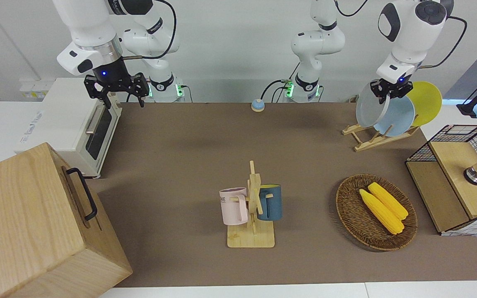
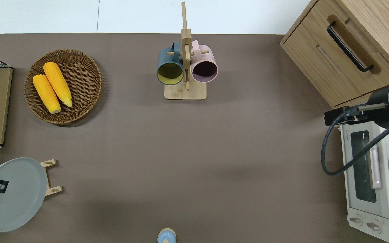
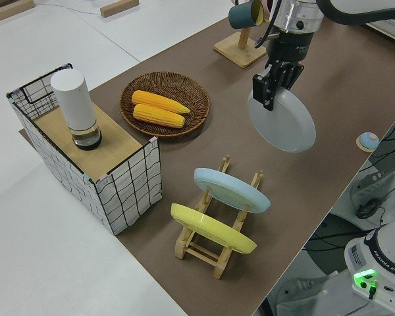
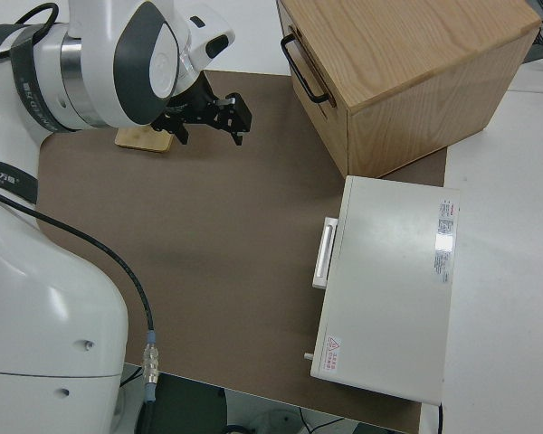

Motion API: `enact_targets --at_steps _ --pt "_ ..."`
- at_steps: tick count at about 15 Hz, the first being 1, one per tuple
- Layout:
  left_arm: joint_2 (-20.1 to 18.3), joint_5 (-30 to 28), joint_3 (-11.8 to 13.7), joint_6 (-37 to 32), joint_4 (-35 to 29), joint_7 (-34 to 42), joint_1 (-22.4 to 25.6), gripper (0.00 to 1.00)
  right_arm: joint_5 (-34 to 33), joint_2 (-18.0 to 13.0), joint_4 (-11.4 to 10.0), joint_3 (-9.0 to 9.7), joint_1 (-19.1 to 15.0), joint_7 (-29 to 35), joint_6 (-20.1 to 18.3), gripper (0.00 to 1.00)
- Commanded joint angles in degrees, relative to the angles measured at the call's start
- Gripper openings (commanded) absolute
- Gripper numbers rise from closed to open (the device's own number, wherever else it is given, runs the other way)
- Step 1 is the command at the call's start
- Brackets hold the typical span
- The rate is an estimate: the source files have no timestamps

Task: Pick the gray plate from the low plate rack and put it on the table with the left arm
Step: 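Close the left gripper on the plate rim and tilt it out, then lift the gray plate out of the rack with the left gripper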

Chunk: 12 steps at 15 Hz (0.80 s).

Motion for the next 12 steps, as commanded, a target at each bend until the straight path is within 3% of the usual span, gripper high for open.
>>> enact_targets --at_steps 1,9,12 --pt "-0.3 -6.91 0.63 -3.15 0.61 -1.73 -0.55 0.0 -0.17 0.54 1.14 1.17 -1.27 0.75 -0.92 0.983" --pt "1.8 -23.7 1.43 -4.91 -2.63 -1.03 0.33 0.0 -0.17 0.54 1.14 1.17 -1.27 0.75 -0.92 0.983" --pt "2.95 -27.05 1.51 -3.68 -4.39 -0.77 0.42 0.0 -0.17 0.54 1.14 1.17 -1.27 0.75 -0.92 0.983"
